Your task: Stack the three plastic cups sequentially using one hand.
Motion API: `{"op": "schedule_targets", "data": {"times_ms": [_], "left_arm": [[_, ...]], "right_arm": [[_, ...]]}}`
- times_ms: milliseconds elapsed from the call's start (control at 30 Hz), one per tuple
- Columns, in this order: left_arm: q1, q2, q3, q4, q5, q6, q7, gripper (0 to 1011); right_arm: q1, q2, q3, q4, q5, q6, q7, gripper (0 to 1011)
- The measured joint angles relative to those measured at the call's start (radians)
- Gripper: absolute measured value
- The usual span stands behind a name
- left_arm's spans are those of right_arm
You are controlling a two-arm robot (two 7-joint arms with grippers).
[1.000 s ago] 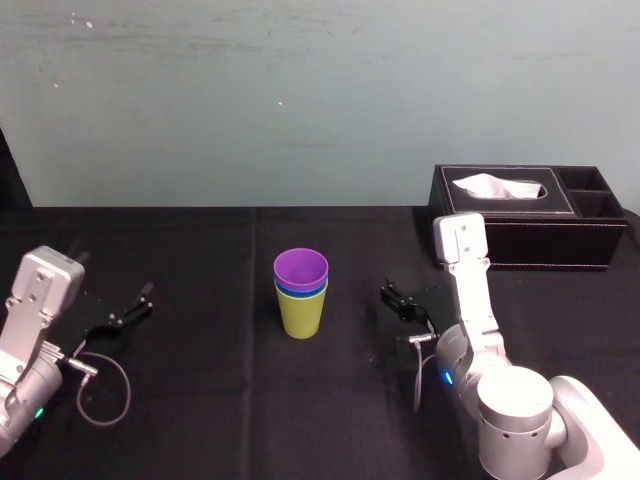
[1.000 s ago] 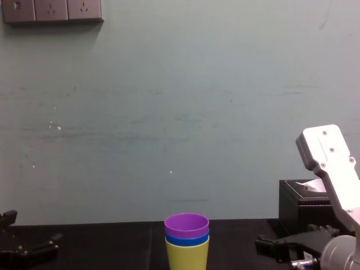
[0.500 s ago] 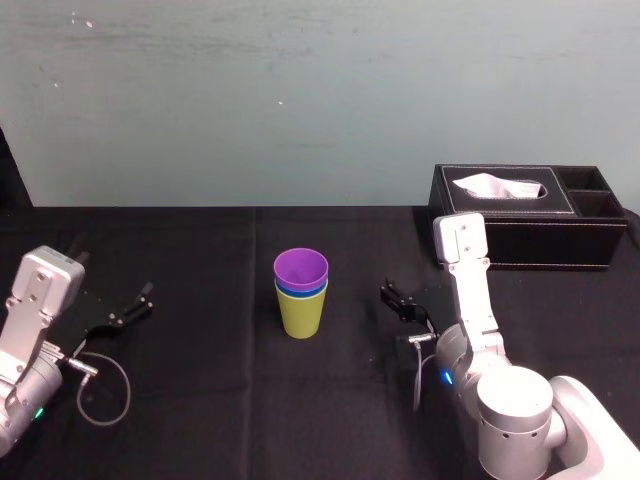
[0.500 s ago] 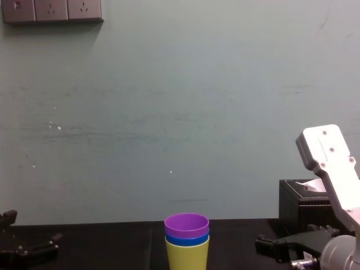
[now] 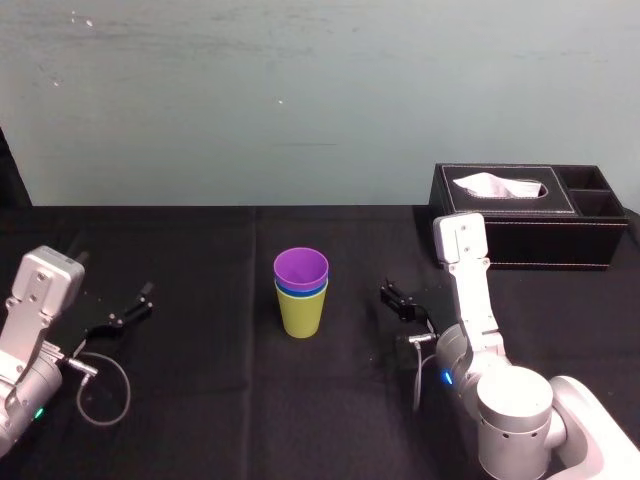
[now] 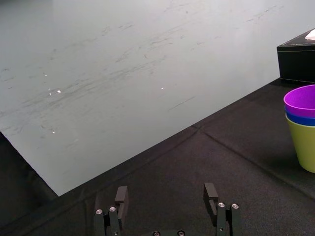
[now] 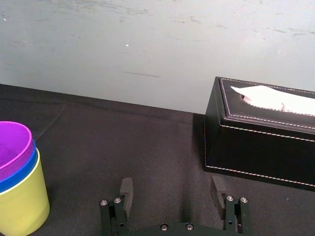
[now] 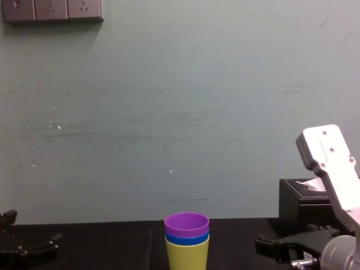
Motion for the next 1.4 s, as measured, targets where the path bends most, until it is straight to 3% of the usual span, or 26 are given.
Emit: {"op": "schedule_targets", "data": {"times_ms": [1400], "left_arm": [[0.0,0.0,0.0,0.0,0.0,0.0,0.0,1000]], "right_arm": [[0.0,0.0,0.0,0.0,0.0,0.0,0.0,1003]]}}
